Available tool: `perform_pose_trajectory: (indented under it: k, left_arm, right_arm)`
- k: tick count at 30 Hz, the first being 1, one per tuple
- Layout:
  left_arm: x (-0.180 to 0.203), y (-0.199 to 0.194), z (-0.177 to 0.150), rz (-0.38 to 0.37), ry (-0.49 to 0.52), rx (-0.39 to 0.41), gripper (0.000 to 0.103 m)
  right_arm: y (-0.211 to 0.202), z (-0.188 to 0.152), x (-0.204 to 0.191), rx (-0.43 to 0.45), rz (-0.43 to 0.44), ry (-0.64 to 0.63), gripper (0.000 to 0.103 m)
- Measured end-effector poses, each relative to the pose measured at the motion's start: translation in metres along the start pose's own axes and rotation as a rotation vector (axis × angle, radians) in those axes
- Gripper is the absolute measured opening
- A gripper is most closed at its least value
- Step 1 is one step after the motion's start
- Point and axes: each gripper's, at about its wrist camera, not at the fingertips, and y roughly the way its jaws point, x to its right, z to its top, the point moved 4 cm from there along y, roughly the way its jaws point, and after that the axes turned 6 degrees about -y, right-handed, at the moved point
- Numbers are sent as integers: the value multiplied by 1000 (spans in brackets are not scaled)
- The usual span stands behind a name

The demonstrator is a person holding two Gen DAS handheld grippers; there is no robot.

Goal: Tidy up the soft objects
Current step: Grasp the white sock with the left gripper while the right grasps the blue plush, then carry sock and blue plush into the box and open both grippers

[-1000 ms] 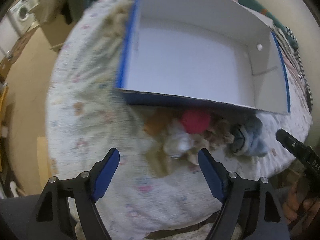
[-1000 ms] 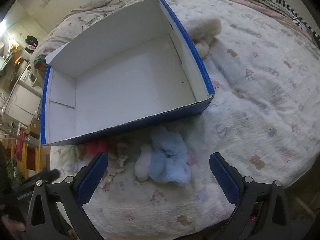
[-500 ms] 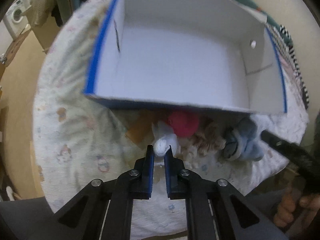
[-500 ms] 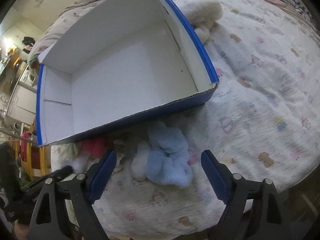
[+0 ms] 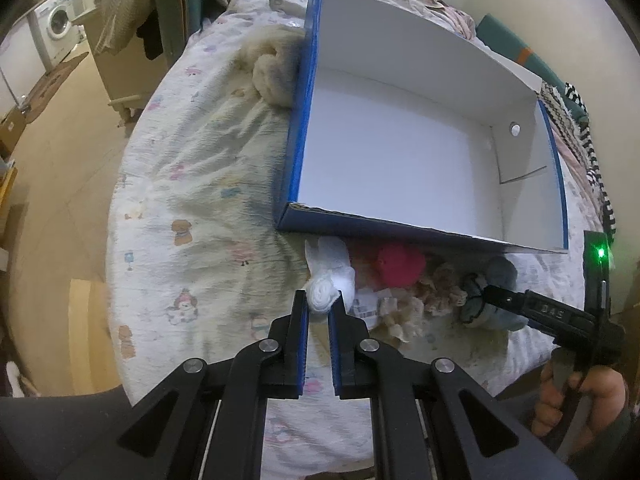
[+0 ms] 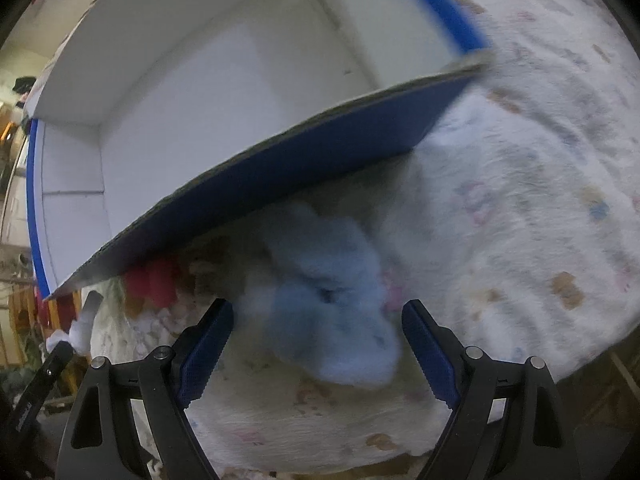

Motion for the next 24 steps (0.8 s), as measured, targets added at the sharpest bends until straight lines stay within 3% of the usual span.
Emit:
perform_pose_trajectory:
  k: [1, 2, 4, 6, 14, 19, 24]
  left_arm:
    - [0, 0, 0, 7, 3, 2, 9]
    - [-1, 1, 0, 9, 2, 2, 9]
    - [0, 3, -1, 5, -3, -5, 9]
    - [1, 3, -1, 4, 0, -7, 9]
    - [2, -2, -2, 23, 26, 26, 9]
    - [-12, 0, -6, 34, -26, 15, 9]
    - [-20, -18, -9, 44, -43, 52, 9]
  right_arm:
    - [3, 1, -3, -3, 3, -11, 68]
    - [6, 2, -7, -9, 24, -15, 39]
    - [13, 3, -12, -35, 80, -17, 36]
    - [10, 5, -15, -7, 58, -49, 27]
    - [-15, -10, -14, 77, 80, -86, 23]
    - [-24, -18, -19, 88, 81, -118, 23]
    - [-40, -28, -25, 117, 100, -147, 23]
